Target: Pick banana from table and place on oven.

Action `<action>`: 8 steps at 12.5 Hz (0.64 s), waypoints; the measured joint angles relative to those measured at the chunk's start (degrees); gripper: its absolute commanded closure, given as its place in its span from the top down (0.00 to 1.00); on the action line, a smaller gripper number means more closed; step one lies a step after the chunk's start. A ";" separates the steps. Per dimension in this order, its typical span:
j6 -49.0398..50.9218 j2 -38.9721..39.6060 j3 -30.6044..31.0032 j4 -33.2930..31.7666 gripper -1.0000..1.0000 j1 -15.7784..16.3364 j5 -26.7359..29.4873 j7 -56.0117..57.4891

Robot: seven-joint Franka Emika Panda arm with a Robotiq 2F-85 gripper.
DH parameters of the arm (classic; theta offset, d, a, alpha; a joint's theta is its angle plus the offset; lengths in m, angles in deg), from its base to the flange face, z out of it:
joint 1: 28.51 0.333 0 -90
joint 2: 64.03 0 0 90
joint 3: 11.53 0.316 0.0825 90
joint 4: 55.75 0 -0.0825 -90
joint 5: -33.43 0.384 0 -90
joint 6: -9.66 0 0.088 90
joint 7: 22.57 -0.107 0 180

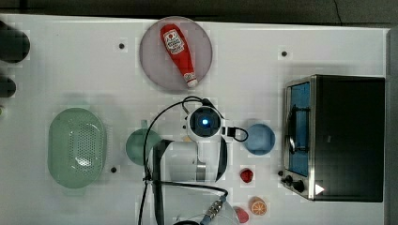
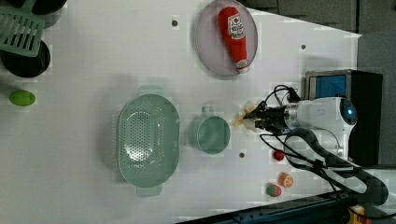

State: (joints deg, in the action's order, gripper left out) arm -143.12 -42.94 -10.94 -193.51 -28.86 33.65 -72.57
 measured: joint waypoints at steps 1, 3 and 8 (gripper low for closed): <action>0.22 -0.29 0.25 0.34 0.21 -0.19 -0.68 0.00; -0.28 -2.18 0.46 0.00 0.21 -0.51 -1.54 0.00; 14.77 -16.50 0.66 2.13 0.21 -0.17 0.12 0.00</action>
State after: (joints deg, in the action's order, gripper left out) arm -128.35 -59.44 -10.29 -191.38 -29.03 33.78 -72.58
